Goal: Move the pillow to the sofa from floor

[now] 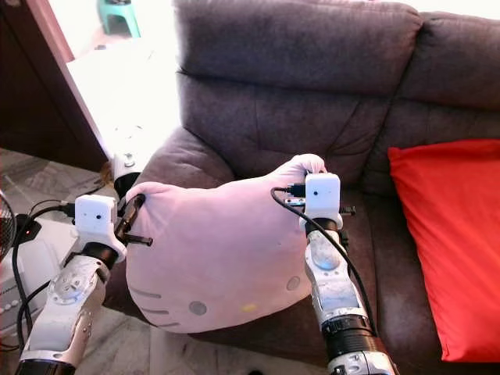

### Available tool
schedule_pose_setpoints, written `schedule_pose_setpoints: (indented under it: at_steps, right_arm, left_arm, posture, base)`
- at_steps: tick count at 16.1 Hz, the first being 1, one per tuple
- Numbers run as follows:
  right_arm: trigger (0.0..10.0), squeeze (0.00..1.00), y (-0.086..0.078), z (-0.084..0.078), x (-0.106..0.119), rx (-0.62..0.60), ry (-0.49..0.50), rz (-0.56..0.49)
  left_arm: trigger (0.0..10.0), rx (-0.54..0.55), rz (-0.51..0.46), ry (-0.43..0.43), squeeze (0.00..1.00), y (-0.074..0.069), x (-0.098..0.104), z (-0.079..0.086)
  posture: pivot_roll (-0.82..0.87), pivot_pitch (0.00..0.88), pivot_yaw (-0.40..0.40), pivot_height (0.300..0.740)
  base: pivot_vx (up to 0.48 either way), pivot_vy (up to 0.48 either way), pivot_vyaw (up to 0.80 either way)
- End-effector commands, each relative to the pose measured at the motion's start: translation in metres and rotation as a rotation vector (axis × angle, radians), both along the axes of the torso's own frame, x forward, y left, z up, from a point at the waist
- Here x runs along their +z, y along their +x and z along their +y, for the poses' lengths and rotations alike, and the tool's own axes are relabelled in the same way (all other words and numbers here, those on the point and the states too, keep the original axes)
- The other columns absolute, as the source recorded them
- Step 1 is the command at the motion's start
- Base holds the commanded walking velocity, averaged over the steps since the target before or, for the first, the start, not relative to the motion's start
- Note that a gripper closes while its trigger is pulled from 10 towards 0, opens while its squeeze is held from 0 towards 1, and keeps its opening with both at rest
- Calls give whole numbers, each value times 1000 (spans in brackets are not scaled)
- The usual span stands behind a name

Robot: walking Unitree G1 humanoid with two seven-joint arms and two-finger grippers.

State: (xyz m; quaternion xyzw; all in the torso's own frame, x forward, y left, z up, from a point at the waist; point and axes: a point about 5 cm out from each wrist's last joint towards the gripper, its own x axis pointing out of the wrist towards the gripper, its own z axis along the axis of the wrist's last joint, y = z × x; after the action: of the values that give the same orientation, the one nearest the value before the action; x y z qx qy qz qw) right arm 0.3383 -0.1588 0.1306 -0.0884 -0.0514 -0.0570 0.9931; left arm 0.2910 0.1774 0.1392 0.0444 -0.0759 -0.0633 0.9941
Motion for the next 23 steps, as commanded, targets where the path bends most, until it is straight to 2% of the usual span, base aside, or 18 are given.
schedule_pose_setpoints:
  at_steps: [1,3,8,13,23]
  right_arm:
    - [10000,0,4,-3,13,-10,8,-46]
    - [10000,0,4,-2,13,3,4,-43]
    - [10000,0,5,3,10,35,2,-34]
    - [10000,0,4,4,10,45,6,-42]
    - [10000,0,5,4,12,60,0,-55]
  left_arm:
    - [10000,7,-70,27,0,1,12,-2]
    - [10000,15,-70,28,0,2,12,0]
    - [10000,18,-68,24,0,2,11,1]
    - [10000,16,-77,24,0,2,12,0]
    - [10000,27,-77,11,0,2,12,3]
  posture:
    - [139,121,-14,740]
    - [137,121,-15,740]
    - [134,113,-16,740]
    - [136,103,-19,740]
    - [138,113,-20,740]
  base:
    - [0,-412,-731]
    - [0,-465,-728]
    - [0,0,-698]
    - [0,0,0]
    - [0,0,-658]
